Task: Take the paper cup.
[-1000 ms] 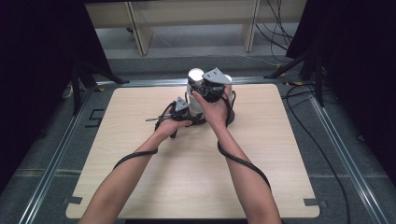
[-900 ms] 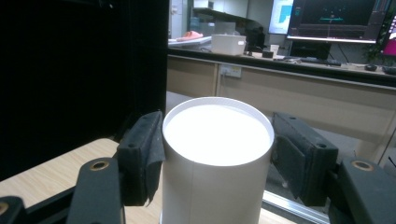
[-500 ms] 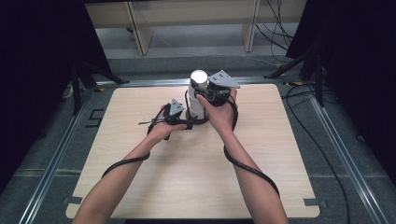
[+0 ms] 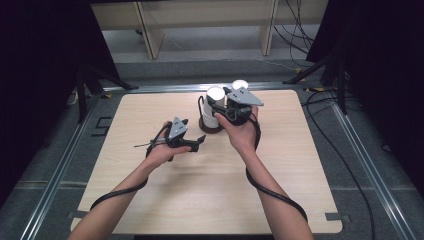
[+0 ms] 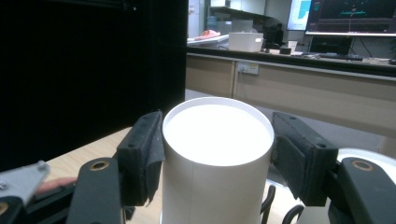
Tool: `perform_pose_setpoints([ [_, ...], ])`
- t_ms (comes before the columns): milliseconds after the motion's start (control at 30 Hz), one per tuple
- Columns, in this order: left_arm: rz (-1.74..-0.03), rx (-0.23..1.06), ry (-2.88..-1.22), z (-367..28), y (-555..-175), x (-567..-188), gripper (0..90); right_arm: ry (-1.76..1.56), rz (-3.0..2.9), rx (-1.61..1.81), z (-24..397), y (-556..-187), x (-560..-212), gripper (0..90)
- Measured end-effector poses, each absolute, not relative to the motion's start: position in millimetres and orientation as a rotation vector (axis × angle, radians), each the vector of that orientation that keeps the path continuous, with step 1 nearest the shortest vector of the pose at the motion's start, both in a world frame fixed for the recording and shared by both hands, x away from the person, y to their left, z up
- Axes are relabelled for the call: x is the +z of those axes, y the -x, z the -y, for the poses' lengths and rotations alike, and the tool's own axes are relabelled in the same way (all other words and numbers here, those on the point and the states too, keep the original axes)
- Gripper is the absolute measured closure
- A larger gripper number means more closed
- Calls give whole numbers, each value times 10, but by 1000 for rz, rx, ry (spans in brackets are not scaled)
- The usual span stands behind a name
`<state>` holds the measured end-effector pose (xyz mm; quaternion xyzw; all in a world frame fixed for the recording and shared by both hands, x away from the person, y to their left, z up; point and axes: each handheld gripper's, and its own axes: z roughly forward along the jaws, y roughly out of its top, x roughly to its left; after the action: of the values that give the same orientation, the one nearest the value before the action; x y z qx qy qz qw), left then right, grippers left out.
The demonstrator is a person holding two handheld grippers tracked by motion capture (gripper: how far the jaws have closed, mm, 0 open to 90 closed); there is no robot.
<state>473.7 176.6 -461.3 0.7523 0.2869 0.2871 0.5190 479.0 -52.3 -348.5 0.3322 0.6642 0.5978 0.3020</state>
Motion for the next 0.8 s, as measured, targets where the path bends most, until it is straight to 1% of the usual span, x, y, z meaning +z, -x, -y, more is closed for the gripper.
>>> perform_pose_setpoints([
  [267,-680,685,-1752,-1910,-4422,-4584,75,-866,-1795,1588,592,-4581,-3594,370],
  [433,-664,682,-1763,-1976,-4211,-4596,75,-874,-1799,1617,639,-4438,-3713,371],
  [800,-648,672,-1779,-2026,-3968,-4618,73,-890,-1813,1619,784,-4212,-3899,371],
])
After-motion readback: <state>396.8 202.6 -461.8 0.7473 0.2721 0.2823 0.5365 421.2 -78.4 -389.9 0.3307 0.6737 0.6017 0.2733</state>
